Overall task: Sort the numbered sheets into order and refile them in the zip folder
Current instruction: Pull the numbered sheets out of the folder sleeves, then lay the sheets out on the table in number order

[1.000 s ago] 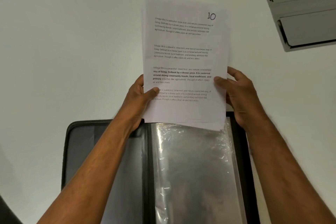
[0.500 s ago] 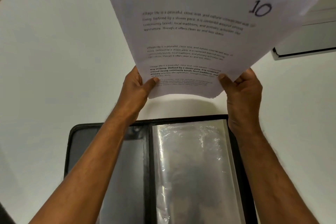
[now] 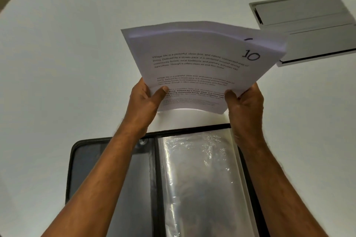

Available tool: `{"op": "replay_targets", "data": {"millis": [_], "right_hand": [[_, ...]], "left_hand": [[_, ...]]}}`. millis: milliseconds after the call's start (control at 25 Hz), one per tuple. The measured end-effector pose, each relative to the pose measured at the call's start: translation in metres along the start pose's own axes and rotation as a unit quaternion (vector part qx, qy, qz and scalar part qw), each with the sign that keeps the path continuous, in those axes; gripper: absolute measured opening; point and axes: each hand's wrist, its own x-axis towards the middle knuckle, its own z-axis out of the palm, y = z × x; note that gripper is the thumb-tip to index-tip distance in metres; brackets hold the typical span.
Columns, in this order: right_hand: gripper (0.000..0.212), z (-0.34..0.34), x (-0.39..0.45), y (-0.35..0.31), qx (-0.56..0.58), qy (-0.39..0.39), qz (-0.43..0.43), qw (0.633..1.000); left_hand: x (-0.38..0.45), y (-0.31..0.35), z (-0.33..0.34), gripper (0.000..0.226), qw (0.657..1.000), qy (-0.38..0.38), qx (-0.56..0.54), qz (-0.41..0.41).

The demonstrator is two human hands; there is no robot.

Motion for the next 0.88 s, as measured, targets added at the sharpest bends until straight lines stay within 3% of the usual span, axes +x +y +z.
{"op": "replay_targets", "data": {"millis": [440, 640, 880], "right_hand": [[0.052, 0.005, -0.006, 0.003, 0.018, 0.014, 0.014, 1.000], [0.058, 0.008, -0.009, 0.011, -0.002, -0.013, 0.052, 0.999], [0.027, -0.014, -0.028, -0.012, -0.035, -0.055, 0.033, 0.997]], "left_hand": [[-0.005, 0.001, 0.001, 0.033, 1.000, 0.011, -0.008, 0.014], [-0.012, -0.012, 0.004, 0.034, 1.000, 0.004, -0.010, -0.006], [-0.033, 0.014, -0.001, 0.016, 0.999, 0.032, 0.000, 0.009]]}}
